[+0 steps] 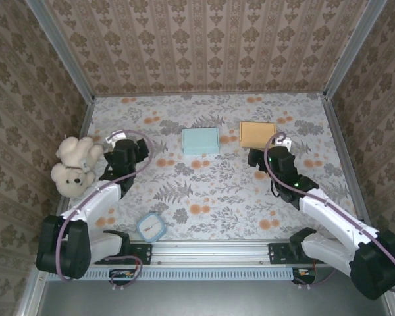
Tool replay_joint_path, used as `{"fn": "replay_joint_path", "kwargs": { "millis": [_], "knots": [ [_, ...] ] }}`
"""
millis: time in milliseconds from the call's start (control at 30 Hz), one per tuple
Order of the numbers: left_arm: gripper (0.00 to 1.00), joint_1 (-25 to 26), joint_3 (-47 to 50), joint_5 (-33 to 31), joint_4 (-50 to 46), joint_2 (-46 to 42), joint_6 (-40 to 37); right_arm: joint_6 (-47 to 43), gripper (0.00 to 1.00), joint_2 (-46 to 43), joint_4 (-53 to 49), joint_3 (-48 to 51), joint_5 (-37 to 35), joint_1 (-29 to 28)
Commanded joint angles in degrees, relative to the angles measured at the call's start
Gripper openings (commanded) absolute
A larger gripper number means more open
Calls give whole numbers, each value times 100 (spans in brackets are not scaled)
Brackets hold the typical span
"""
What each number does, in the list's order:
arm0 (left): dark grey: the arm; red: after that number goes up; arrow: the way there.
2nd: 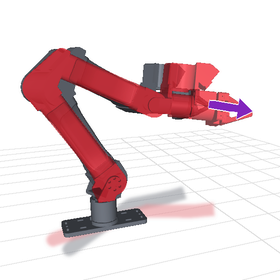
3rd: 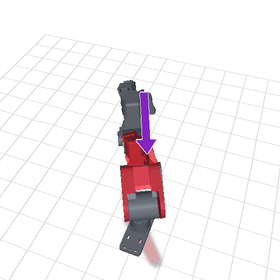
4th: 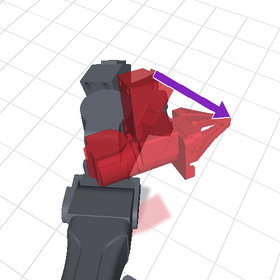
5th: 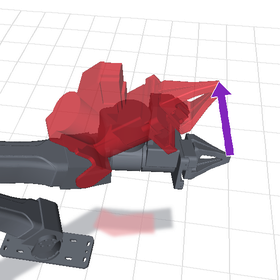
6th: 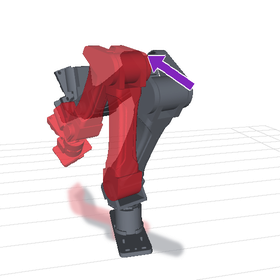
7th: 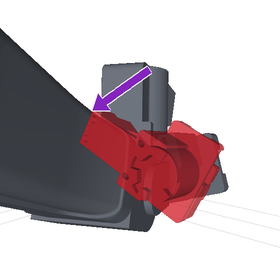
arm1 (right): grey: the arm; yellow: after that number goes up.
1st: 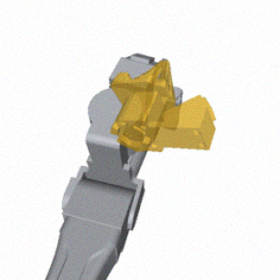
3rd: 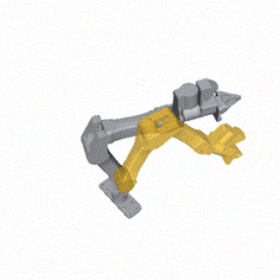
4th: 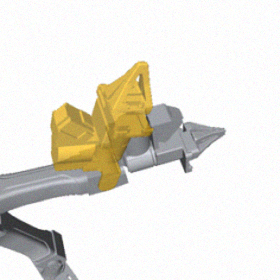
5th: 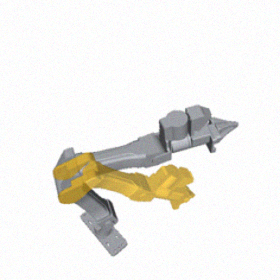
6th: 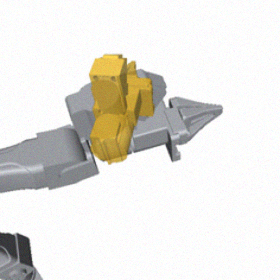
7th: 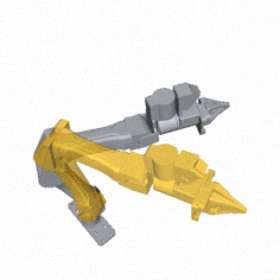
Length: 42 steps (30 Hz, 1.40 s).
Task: Fold the paper box
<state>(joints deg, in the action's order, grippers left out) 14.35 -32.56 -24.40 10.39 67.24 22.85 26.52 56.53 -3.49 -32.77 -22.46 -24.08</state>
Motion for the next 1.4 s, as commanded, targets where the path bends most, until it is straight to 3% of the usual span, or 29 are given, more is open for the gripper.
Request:
{"fn": "replay_joint_path", "kwargs": {
  "millis": [0,167,300,467,567,800,967,1067,1200,1367],
  "knots": [
    [100,-369,252,146,292,-48,-382,115,100,-425,-16,312,-255,-31],
    [100,-997,1099,783,1221,-709,-458,151,100,-837,167,577,-246,-23],
    [100,-1329,1644,1238,2026,-1126,-968,148,100,-818,189,595,-245,-20],
    [100,-1380,1701,1029,2866,-141,-1417,163,100,-718,210,612,-277,-24],
    [100,-1423,1544,1259,3209,528,-1599,183,100,-746,229,683,-313,-22],
    [100,-1564,1576,1766,3566,677,-1889,232,100,-765,298,821,-376,-20],
    [100,-1688,1695,2215,4860,1656,-2048,231,100,-710,312,812,-408,-24],
    [100,-1685,1497,2578,4913,2075,-2185,230,100,-652,348,817,-432,-18],
    [100,-1647,1157,2726,4312,2088,-2313,222,100,-553,388,790,-445,-24],
    [100,-1195,995,1836,3985,2085,-2566,224,100,-397,404,712,-417,-18]
  ]
}}
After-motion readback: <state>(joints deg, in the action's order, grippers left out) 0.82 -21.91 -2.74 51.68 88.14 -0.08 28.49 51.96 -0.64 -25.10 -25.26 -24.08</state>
